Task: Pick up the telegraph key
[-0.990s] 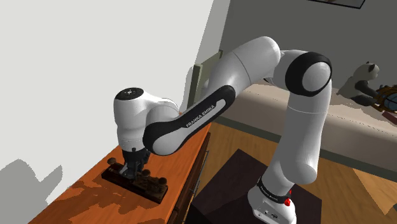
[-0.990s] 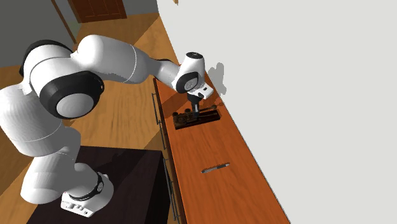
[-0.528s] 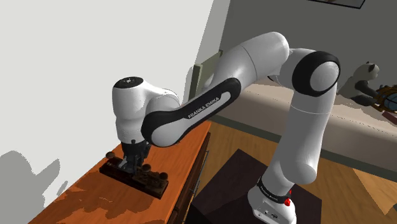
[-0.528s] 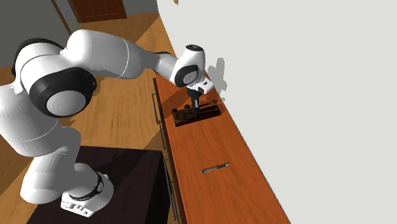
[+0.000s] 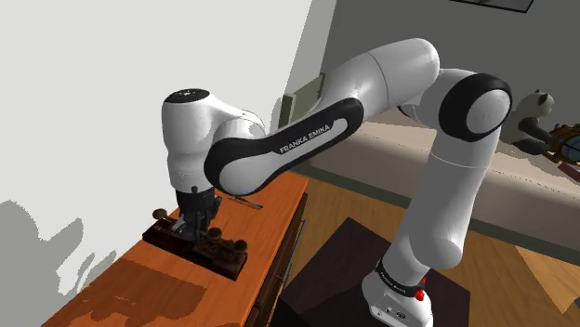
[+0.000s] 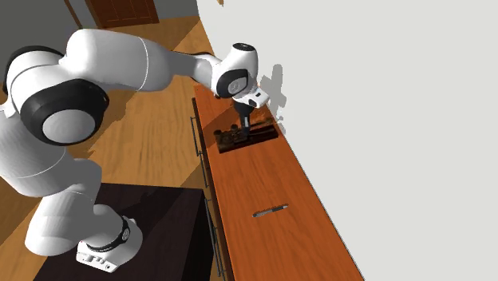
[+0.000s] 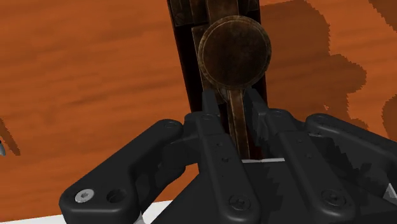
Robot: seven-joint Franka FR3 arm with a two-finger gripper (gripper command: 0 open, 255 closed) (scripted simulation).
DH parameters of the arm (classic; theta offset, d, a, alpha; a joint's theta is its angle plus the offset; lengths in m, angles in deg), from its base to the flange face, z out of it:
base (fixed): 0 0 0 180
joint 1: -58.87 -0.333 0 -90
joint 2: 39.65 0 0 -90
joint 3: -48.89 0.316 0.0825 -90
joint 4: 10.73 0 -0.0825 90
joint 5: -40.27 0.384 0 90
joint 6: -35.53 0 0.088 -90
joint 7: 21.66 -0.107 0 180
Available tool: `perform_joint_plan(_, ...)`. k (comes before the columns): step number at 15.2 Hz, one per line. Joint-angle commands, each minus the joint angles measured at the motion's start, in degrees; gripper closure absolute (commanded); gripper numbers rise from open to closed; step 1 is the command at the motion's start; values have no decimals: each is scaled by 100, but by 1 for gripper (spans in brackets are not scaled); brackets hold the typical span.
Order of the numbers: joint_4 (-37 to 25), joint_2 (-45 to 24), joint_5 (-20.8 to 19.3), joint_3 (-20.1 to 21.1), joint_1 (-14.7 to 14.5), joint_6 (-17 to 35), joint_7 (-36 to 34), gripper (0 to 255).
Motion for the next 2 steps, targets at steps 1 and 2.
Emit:
perform_joint_plan(1,-49,38,27,10,-1,-79,8,255)
perform_joint_plan(2,-49,38,27,10,-1,-79,8,255)
